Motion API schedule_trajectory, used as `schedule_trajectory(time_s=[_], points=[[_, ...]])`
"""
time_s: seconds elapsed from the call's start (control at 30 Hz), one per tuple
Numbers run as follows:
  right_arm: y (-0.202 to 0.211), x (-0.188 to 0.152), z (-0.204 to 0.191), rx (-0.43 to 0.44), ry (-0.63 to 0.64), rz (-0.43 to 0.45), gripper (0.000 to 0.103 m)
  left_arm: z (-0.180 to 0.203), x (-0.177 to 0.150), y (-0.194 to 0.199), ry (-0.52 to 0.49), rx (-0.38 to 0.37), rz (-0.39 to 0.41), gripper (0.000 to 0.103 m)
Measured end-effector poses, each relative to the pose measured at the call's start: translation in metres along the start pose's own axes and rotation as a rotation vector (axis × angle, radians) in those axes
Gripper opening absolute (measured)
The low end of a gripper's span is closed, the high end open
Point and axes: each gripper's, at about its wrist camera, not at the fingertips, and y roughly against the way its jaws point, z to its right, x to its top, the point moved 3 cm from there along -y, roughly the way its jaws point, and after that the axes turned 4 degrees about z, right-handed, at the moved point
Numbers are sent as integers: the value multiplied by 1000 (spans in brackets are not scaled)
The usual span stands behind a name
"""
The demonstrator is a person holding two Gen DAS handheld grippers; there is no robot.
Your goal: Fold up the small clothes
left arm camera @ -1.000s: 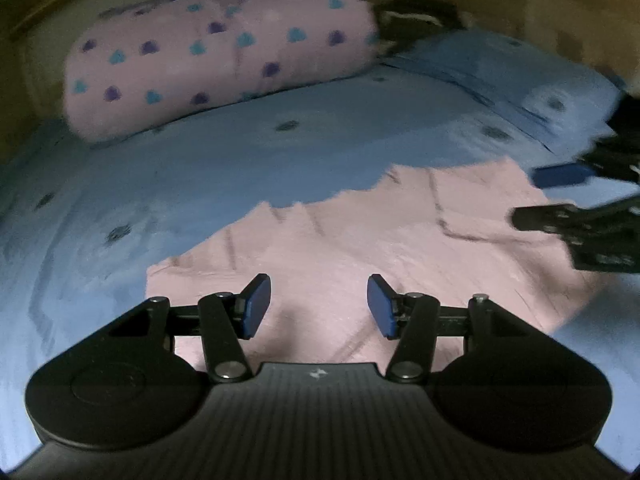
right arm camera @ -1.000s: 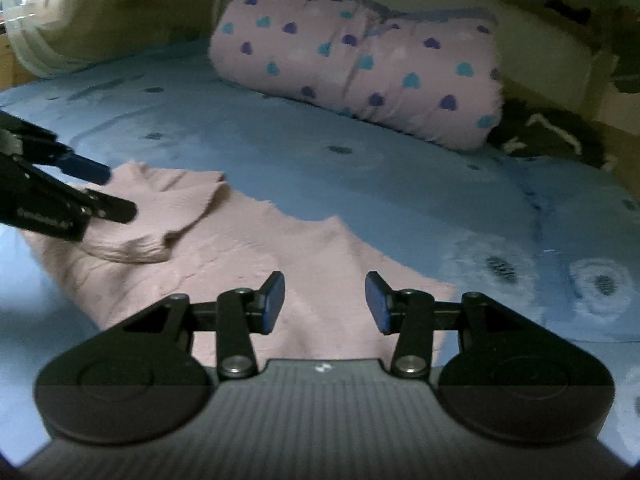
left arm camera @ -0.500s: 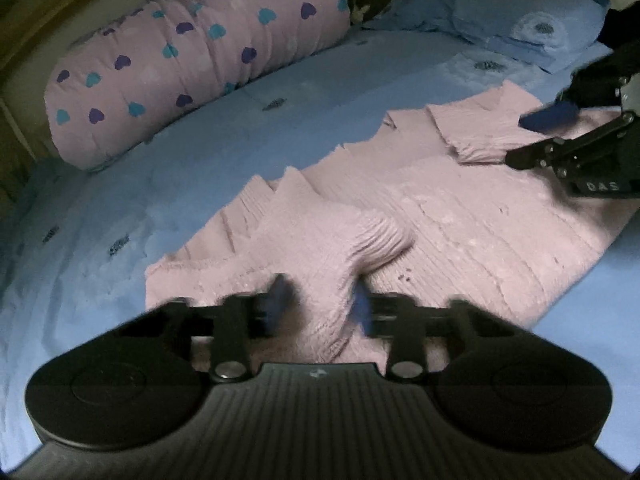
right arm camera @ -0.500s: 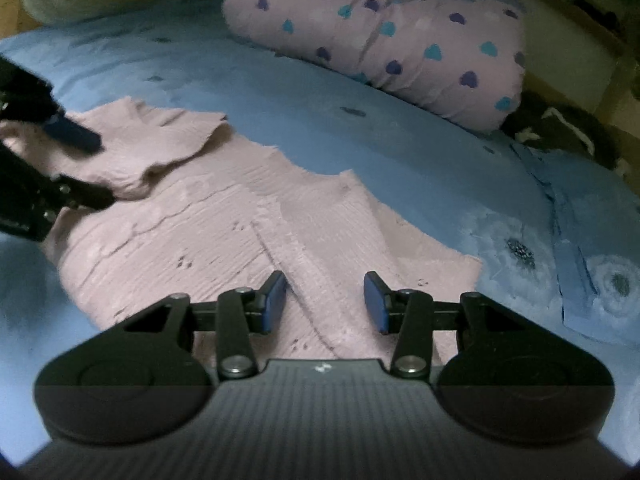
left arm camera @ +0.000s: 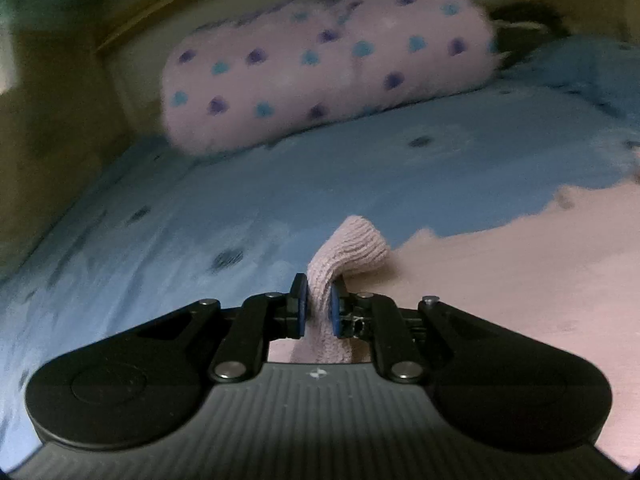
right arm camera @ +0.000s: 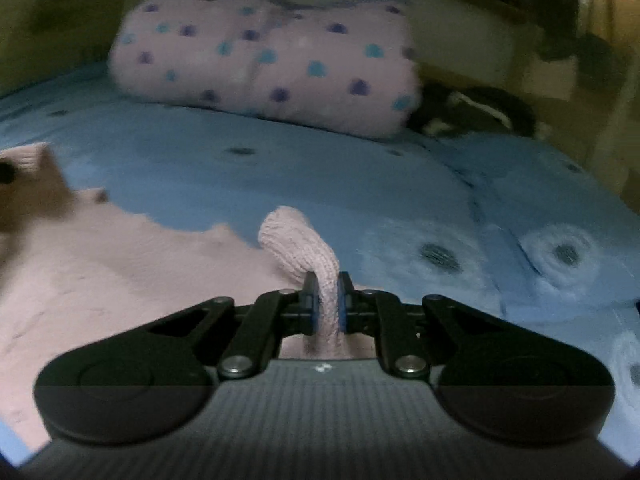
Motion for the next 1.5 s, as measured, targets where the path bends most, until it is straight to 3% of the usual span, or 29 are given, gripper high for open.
schedule_trajectory(time_s=[0.13, 0.23, 0.4, 0.5, 0.7, 0.83, 0.93, 1.07, 1.2, 1.5], points=[[-22, -16, 19, -41, -85, -69, 12, -17, -15, -22, 54, 37, -76, 15], [-27, -22, 24, -46, -136, -86, 14, -22, -18, -26, 57, 56, -84, 18], [-24, -20, 34, -99, -203, -77, 43, -28, -13, -15, 82, 72, -80, 37], [-17, -16, 44, -93, -273, -75, 43, -36, -5, -6, 138, 65, -60, 47], [3, -4, 43, -162, -246, -3, 43, -33, 7, 22, 157, 60, 19, 48], [20, 5, 28, -74, -170, 86, 43, -21, 10, 33, 158, -39, 21, 48], [19, 7, 18, 44, -159, 73, 43, -11, 3, 24, 164, -131, -35, 48], [-9, 3, 13, 88, -158, -6, 43, -4, -9, 3, 134, -106, -93, 48], [-36, -16, 20, 74, -172, -99, 42, -12, -20, -23, 159, -60, -143, 49], [-39, -23, 46, 98, -369, -97, 43, -16, -18, -20, 173, -59, -140, 52]])
